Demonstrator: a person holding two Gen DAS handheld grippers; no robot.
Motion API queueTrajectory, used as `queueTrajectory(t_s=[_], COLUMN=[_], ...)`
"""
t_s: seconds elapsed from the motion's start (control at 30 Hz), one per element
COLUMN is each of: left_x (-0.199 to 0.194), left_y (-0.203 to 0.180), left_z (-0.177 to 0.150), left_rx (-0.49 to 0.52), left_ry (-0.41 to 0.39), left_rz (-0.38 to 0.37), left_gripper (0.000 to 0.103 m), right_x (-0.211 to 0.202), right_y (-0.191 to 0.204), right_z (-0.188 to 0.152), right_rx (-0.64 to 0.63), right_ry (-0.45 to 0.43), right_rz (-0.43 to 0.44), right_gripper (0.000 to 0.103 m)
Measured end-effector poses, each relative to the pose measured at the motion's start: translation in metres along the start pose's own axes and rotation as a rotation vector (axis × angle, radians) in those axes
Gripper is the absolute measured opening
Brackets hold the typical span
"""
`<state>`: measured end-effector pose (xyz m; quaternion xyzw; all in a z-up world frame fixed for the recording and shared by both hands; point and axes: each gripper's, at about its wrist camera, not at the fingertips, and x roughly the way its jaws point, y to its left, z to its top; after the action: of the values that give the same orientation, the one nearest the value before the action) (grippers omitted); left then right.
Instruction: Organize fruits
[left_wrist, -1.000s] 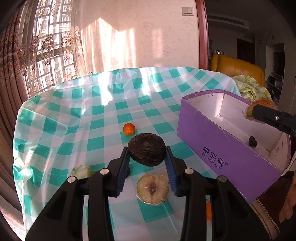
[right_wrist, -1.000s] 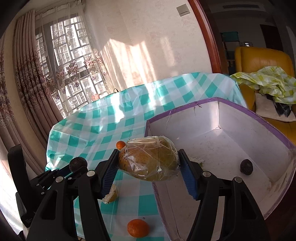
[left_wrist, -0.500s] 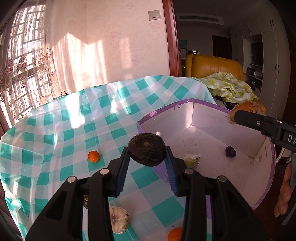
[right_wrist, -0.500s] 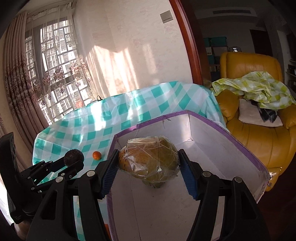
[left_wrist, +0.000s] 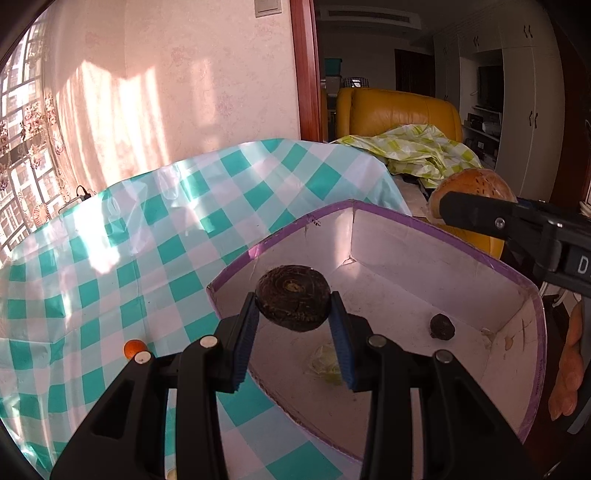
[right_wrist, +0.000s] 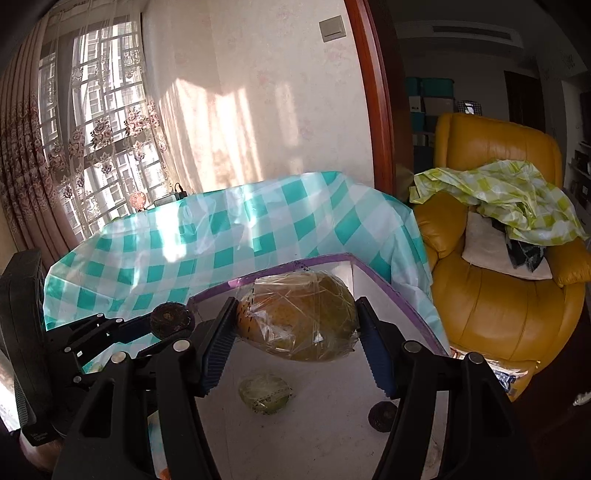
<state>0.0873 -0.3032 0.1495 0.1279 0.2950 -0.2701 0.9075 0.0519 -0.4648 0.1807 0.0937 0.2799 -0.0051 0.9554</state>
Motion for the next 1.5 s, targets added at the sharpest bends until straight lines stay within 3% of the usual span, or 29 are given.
queueTrajectory(t_s=[0.27, 0.57, 0.8, 0.9, 1.03, 1.27, 1.5], left_x=[0.055, 0.111, 0.142, 0.148, 0.163, 0.173, 0.175], left_y=[0.000, 0.001, -0.014, -0.016, -0.018, -0.012, -0.005], left_z=[0.012, 0.012, 0.008, 0.006, -0.002, -0.002, 0.000], left_rx=[0.024, 0.047, 0.112, 0.123, 0.176, 0.138, 0.110], left_ry=[0.146, 0.372, 0.516, 0.555, 0.627, 0.683, 0.670], left_rz=[-0.076, -0.173, -0.129, -0.143, -0.101, -0.129, -0.134], left_gripper=[0.039, 0.039, 0.039, 0.039, 0.038, 0.038, 0.038], right_x=[0.058, 0.127, 0.169, 0.177, 0.184, 0.190, 0.192], right_y=[-0.004, -0.018, -0.025, -0.025, -0.022, -0.023, -0.028], right_z=[0.012, -0.007, -0.030, -0.037, -0.043, -0.051, -0.050], right_rx=[-0.028, -0.046, -0.042, -0.053, -0.070, -0.078, -0.037], right_ry=[0.118, 0.309, 0.468, 0.510, 0.545, 0.589, 0.594], right_rz=[-0.038, -0.073, -0.097, -0.099, -0.117, -0.122, -0.113], right_gripper=[0.063, 0.063, 0.063, 0.063, 0.063, 0.063, 0.063])
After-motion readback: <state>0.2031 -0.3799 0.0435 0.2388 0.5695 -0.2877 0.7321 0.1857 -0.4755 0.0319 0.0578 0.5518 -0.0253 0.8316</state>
